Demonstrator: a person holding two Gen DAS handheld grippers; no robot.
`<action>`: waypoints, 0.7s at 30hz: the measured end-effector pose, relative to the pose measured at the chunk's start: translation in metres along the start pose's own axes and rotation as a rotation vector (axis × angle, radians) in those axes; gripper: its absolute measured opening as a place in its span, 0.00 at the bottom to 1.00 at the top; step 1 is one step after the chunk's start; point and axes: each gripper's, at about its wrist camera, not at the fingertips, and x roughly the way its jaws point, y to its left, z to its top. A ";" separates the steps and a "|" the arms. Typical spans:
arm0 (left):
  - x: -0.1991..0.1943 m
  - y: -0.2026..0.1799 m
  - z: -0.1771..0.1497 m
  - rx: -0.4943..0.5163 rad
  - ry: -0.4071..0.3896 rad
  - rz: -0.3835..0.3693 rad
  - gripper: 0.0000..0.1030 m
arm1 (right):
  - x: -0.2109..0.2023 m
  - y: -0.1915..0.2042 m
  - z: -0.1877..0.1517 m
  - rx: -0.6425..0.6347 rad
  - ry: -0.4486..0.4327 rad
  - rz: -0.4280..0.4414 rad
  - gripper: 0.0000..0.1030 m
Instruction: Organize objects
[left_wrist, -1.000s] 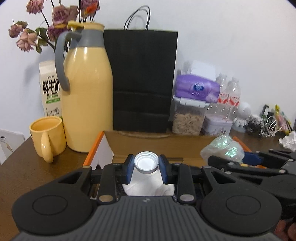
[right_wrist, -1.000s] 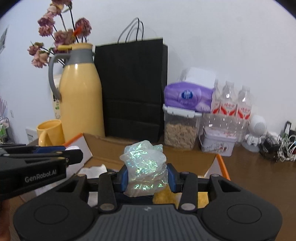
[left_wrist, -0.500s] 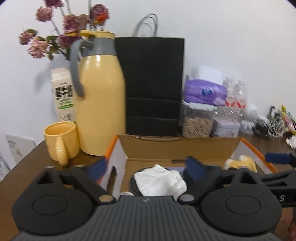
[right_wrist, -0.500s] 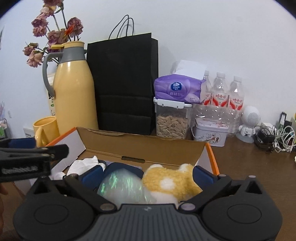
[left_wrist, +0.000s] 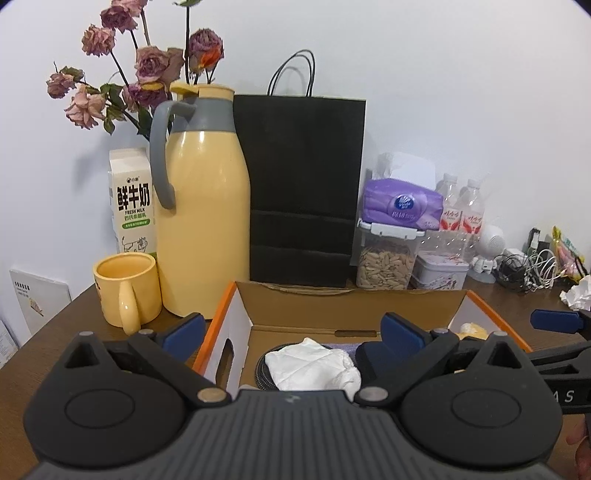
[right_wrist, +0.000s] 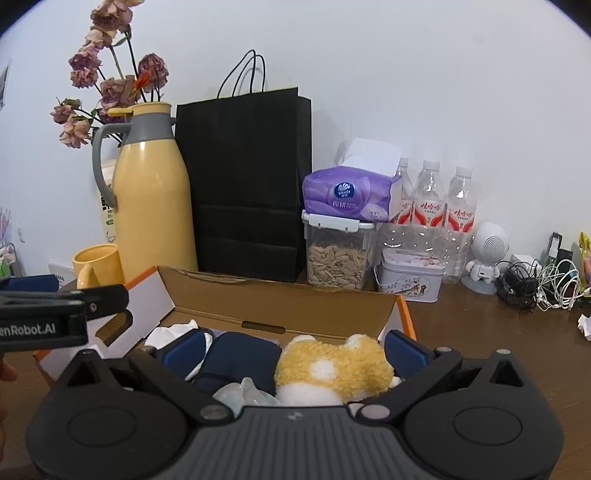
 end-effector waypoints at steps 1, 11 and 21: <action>-0.004 0.001 -0.001 -0.002 -0.003 -0.006 1.00 | -0.004 -0.001 -0.001 -0.002 -0.003 0.001 1.00; -0.043 0.011 -0.029 0.042 0.015 -0.056 1.00 | -0.051 -0.017 -0.033 -0.031 -0.007 0.001 1.00; -0.063 0.010 -0.078 0.107 0.150 -0.124 1.00 | -0.074 -0.022 -0.091 -0.067 0.150 0.018 1.00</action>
